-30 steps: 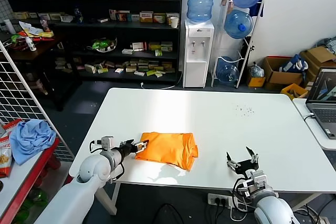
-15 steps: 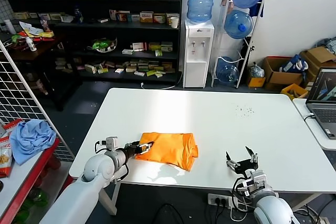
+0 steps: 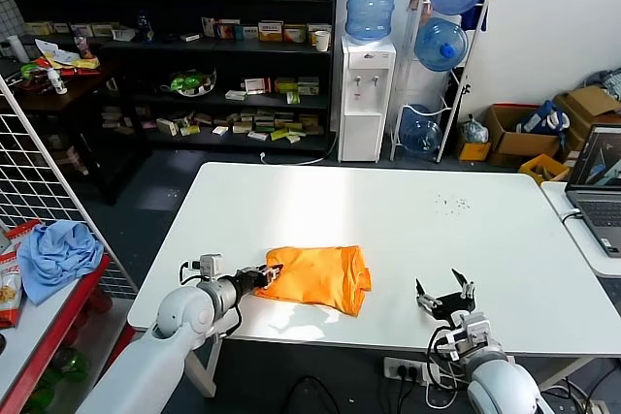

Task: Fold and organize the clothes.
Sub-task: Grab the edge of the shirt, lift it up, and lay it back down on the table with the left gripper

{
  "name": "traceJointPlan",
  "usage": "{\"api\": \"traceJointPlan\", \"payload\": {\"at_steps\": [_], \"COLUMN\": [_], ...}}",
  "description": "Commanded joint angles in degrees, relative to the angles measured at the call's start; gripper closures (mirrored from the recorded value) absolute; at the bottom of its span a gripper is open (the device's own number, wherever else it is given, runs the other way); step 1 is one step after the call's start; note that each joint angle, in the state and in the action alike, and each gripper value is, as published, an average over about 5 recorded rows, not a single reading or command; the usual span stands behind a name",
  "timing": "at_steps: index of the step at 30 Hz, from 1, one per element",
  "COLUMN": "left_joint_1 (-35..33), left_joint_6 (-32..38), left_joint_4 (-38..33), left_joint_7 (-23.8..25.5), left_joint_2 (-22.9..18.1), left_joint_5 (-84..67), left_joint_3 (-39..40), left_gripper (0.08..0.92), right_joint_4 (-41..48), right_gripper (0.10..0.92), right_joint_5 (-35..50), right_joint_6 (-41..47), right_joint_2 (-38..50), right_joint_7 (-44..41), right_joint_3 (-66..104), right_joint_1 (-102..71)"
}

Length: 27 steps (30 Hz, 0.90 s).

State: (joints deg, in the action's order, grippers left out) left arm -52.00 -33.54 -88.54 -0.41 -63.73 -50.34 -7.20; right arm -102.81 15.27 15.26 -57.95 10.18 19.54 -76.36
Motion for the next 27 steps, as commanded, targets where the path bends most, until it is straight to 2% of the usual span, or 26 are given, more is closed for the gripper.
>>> {"api": "traceJointPlan", "payload": {"at_steps": [1,5,8,14,21,27], "left_joint_1": [-0.35,-1.07,-1.98,-2.71,-0.55,0.87], "left_joint_6": [0.95,1.16,1.30,2.29,4.54,8.27], "left_joint_4": [-1.86,-3.16,-4.14,-4.06,0.09,4.19], "left_joint_7": [-0.51,-1.07,-1.25,-1.79,-3.23,-1.98], "left_joint_2": [0.51,2.33,4.82,11.89,21.15,27.24], "left_joint_5": [-0.59,-1.23,-1.32,1.68,10.15,21.56], "left_joint_3": [-0.71,-2.04,-3.37,-6.85,-10.40,-11.03], "left_gripper": [0.709,0.820,0.866,0.869,0.869,0.869], "right_joint_4": [0.01,0.14,0.53,1.06,1.07,0.38], "right_gripper": [0.203,0.203,0.203,0.203,0.203,0.203], "right_joint_5": [0.09,0.34,0.52,0.51,0.48,0.41], "right_joint_6": [0.08,0.10,0.08,0.11,-0.11,0.01], "right_joint_2": [-0.01,-0.24,-0.51,-0.53,-0.72,-0.59], "right_joint_7": [0.11,0.08,0.02,-0.06,-0.19,-0.11], "right_joint_3": [-0.12,-0.37,-0.71,-1.49,-1.89,-2.37], "right_joint_1": [0.30,1.04,1.79,2.92,3.22,3.39]}}
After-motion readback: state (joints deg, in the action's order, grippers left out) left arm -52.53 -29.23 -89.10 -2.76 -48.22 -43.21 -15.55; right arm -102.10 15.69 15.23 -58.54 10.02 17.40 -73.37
